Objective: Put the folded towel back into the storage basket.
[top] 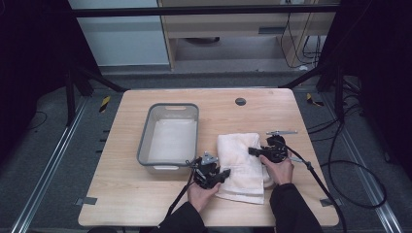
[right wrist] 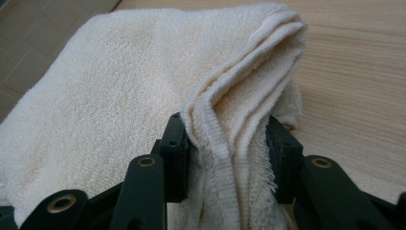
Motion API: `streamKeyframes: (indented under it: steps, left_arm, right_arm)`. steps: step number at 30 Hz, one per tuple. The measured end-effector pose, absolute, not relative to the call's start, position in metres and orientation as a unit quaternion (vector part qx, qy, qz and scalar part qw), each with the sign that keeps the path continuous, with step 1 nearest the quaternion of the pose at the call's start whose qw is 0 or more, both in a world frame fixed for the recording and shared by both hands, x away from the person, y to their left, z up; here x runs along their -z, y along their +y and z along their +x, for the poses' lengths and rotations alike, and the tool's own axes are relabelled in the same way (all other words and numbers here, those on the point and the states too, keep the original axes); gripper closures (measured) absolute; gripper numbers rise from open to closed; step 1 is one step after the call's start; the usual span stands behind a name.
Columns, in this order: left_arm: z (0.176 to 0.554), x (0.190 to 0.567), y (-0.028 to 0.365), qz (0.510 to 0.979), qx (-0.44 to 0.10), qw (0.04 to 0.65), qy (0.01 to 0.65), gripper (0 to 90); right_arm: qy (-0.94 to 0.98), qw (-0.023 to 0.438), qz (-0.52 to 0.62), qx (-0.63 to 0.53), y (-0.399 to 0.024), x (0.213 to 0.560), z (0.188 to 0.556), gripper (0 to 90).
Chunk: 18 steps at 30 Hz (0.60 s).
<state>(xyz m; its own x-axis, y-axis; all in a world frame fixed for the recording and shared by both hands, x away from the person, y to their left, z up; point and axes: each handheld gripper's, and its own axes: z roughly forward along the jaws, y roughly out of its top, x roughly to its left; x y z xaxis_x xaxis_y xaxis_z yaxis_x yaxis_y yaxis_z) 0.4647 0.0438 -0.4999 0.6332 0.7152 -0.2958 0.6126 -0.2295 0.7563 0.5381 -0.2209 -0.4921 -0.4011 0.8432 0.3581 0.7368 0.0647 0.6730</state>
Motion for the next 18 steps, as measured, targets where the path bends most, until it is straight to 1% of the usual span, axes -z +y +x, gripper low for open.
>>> streamKeyframes:
  steps: [4,11,18]
  left_arm:
    - [0.463,0.497,0.045,0.780,-0.056,0.460,0.421,72.8]
    - [0.459,0.489,0.049,0.777,-0.059,0.474,0.410,73.1]
    - [0.454,0.475,0.053,0.771,-0.058,0.494,0.398,73.1]
  right_arm:
    - [0.727,0.070,0.539,-0.419,-0.221,0.489,0.537,61.7]
    - [0.728,0.083,0.530,-0.427,-0.220,0.476,0.529,63.0]
    - [0.718,0.095,0.519,-0.454,-0.224,0.456,0.519,63.0]
